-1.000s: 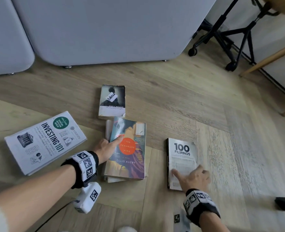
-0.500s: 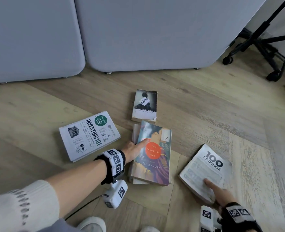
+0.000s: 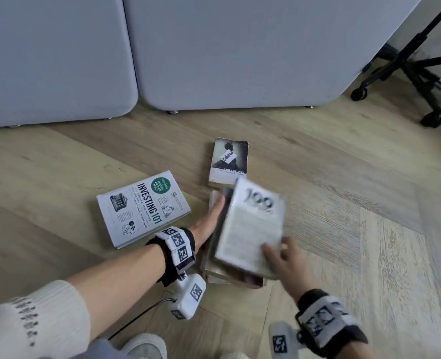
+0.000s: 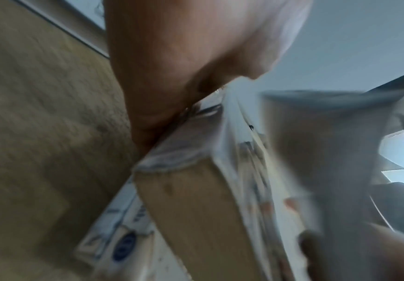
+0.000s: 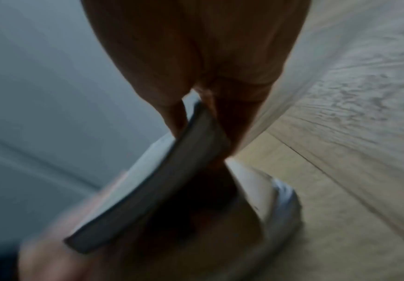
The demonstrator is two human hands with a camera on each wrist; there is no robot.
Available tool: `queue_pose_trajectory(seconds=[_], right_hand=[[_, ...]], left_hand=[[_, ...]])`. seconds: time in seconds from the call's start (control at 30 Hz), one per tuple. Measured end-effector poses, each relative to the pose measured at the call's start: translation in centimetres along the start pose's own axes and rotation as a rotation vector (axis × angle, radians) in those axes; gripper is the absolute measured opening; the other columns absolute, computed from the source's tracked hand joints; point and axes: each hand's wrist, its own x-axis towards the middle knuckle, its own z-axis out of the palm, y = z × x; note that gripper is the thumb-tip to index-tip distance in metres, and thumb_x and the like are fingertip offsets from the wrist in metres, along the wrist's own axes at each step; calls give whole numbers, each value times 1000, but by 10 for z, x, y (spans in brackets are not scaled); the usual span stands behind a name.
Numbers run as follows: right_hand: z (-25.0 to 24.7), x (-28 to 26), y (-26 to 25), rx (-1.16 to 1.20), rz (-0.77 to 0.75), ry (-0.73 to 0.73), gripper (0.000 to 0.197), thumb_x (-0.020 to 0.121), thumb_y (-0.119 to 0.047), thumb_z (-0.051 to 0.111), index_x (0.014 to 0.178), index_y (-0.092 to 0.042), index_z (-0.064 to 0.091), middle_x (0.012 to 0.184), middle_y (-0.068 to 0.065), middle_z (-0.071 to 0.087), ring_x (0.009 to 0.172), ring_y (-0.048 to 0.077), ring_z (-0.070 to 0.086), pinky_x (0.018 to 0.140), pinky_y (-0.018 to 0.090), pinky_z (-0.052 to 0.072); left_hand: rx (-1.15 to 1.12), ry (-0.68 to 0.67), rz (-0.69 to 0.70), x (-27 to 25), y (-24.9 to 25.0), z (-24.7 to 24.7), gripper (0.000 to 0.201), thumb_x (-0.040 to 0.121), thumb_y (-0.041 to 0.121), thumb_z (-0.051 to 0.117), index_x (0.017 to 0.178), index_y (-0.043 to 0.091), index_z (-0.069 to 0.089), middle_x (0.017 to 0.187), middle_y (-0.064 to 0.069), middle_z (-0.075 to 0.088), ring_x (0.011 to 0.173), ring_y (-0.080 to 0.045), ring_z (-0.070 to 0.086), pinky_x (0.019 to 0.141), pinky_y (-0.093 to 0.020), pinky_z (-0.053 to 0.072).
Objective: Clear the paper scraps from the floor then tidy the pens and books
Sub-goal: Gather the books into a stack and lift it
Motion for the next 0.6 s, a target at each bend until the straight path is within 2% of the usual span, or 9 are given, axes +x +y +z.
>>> queue_pose_trajectory(seconds=[0.07, 0.13, 0.2, 0.27, 0.3, 0.37, 0.47, 0.5, 0.6], right_hand=[[21, 1, 2, -309, -22, -60, 27, 92, -45, 54, 103, -21, 48, 98, 4, 62, 80, 14, 62, 69, 27, 51], [24, 3, 5, -353, -31, -63, 36, 90, -49, 53, 106, -17, 54, 102, 0, 54, 88, 15, 59, 79, 30, 52], [21, 8, 7, -307, -47, -73, 45, 89, -49, 57, 119, -15, 56, 105, -3, 52, 89, 12, 59, 74, 24, 51], [17, 11, 5, -325, -78, -80, 51, 87, -49, 59, 127, -18, 53, 109, -4, 50, 95, 12, 57, 77, 23, 47], [16, 12, 5, -345, -82, -88, 52, 87, -50, 59, 129, -20, 51, 111, -3, 49, 98, 13, 55, 80, 25, 45], [15, 14, 2, -291, -51, -155, 51, 88, -46, 60, 132, -23, 47, 117, -2, 54, 100, 14, 59, 80, 25, 47], [14, 13, -5, -64, -36, -256, 34, 93, -25, 60, 125, -22, 49, 111, -8, 64, 80, -3, 68, 64, 14, 52], [14, 14, -7, -47, -39, -267, 31, 94, -22, 59, 123, -20, 51, 107, -9, 65, 78, -5, 68, 62, 13, 52], [14, 17, -4, -7, -32, -268, 31, 92, -24, 61, 122, -17, 54, 112, -2, 66, 84, 1, 69, 66, 18, 55]], left_hand=[[134, 19, -52, -1, 0, -3, 119, 44, 103, 39, 131, 25, 57, 136, -2, 57, 121, -24, 56, 106, -41, 38], [552, 200, -49, -1, 5, -11, 114, 52, 100, 38, 122, 14, 62, 130, -6, 59, 114, -27, 59, 98, -36, 44], [982, 432, 148, -4, 16, -23, 87, 73, 86, 38, 108, 10, 63, 126, -11, 56, 111, -29, 55, 90, -36, 45], [1072, 618, 362, -7, 30, -43, 59, 84, 67, 50, 100, 11, 58, 116, -10, 50, 106, -28, 51, 82, -36, 41], [1082, 693, 402, -5, 35, -58, 53, 83, 61, 58, 101, 11, 55, 114, -10, 48, 107, -29, 49, 82, -36, 40], [1091, 762, 273, -1, 38, -98, 65, 70, 58, 72, 111, 13, 50, 119, -12, 44, 114, -31, 44, 89, -41, 39], [1072, 703, -61, -3, 21, -154, 102, 39, 73, 79, 117, 15, 48, 128, -14, 45, 121, -33, 43, 101, -48, 38], [1058, 676, -105, -4, 14, -165, 108, 33, 78, 77, 115, 15, 49, 126, -14, 46, 119, -33, 45, 100, -48, 40], [1054, 668, -119, -9, 1, -173, 105, 33, 81, 76, 108, 13, 51, 116, -13, 51, 108, -31, 51, 91, -42, 47]])
